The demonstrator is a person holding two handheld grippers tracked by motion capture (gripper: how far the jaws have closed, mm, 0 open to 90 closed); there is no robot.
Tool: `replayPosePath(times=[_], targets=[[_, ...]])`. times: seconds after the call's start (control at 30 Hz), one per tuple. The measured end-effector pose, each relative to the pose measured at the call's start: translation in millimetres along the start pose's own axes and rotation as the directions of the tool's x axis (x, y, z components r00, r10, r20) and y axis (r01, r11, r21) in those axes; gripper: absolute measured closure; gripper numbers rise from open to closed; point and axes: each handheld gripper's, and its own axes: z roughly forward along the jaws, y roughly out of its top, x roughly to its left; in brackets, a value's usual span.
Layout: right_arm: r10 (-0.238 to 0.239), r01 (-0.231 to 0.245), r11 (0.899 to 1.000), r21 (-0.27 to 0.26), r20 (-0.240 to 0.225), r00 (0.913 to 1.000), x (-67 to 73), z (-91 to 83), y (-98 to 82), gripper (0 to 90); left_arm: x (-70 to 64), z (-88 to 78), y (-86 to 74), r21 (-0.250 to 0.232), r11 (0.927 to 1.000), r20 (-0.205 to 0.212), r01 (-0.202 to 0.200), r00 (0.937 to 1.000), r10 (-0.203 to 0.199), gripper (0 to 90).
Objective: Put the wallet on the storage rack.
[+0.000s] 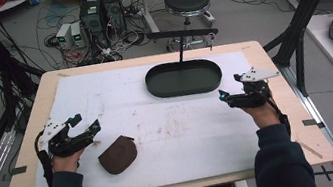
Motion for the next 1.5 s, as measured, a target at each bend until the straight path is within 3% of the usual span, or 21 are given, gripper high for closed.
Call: replayPosePath(times=[0.2,0.33,0.43,0.6,0.67,0.8,0.87,0.9,0.93,1.0,1.13,1.27,1.37,1.5], targets=[[0.044,-0.045,0.999,-0.018,-0.034,0.9984,9.0,2.4,-16.5,20.7,-1.2,-2.0,1.4,-0.008,0.9999,0.020,0.008,0.9998,-0.008,19.1],[0.024,-0.023,1.000,0.013,-0.066,0.9976,14.5,6.6,-20.5,20.7,-2.2,-2.4,1.3,0.004,0.9998,0.036,0.018,0.9992,-0.018,18.7],[0.007,-0.006,1.000,0.015,-0.074,0.9972,16.4,8.3,-20.8,20.8,-7.1,-1.0,1.6,0.024,0.9997,0.069,0.001,0.9976,-0.002,18.7],[0.026,-0.025,1.000,0.004,-0.082,0.9963,16.6,5.5,-23.4,20.7,-13.3,1.1,2.0,0.045,0.9989,0.099,-0.010,0.9951,0.006,18.7],[0.027,-0.027,1.000,-0.001,-0.083,0.9962,17.5,3.2,-24.4,20.8,-17.4,1.8,1.1,0.050,0.9986,0.135,-0.014,0.9908,0.008,18.7],[0.028,-0.028,1.000,-0.004,-0.078,0.9966,18.3,1.4,-25.6,20.8,-20.4,4.0,-1.5,0.087,0.9961,0.166,-0.016,0.9861,0.001,18.7],[0.024,-0.024,1.000,0.000,-0.072,0.9971,19.5,-0.1,-26.7,20.8,-21.8,7.1,-5.5,0.142,0.9898,0.211,-0.013,0.9773,-0.017,18.7],[0.030,-0.030,1.000,-0.001,-0.064,0.9975,20.5,-0.7,-27.0,20.8,-21.8,7.1,-5.5,0.142,0.9898,0.211,-0.013,0.9773,-0.017,18.7],[0.024,-0.024,1.000,-0.007,-0.053,0.9983,20.5,-1.2,-27.3,20.9,-22.3,10.3,-8.5,0.175,0.9844,0.243,-0.016,0.9696,-0.027,18.7],[0.027,-0.028,0.999,-0.018,-0.044,0.9987,20.4,-2.1,-26.7,20.9,-22.8,15.0,-12.0,0.226,0.9738,0.272,-0.023,0.9616,-0.040,18.7],[0.018,-0.020,0.999,-0.025,-0.051,0.9985,20.7,-2.4,-26.4,20.9,-25.9,21.9,-18.6,0.310,0.9491,0.290,-0.053,0.9560,-0.041,18.7],[0.020,-0.021,1.000,-0.018,-0.051,0.9985,20.9,-1.3,-26.7,20.9,-26.7,26.0,-23.4,0.362,0.9297,0.290,-0.065,0.9560,-0.046,18.9],[0.018,-0.019,1.000,-0.017,-0.049,0.9986,20.8,-1.0,-27.0,20.9,-24.8,29.5,-28.4,0.416,0.9068,0.296,-0.066,0.9529,-0.066,18.9],[0.023,-0.024,1.000,-0.014,-0.049,0.9985,20.8,0.5,-27.2,20.9,-21.3,31.3,-30.0,0.430,0.9022,0.306,-0.039,0.9462,-0.105,18.9]])
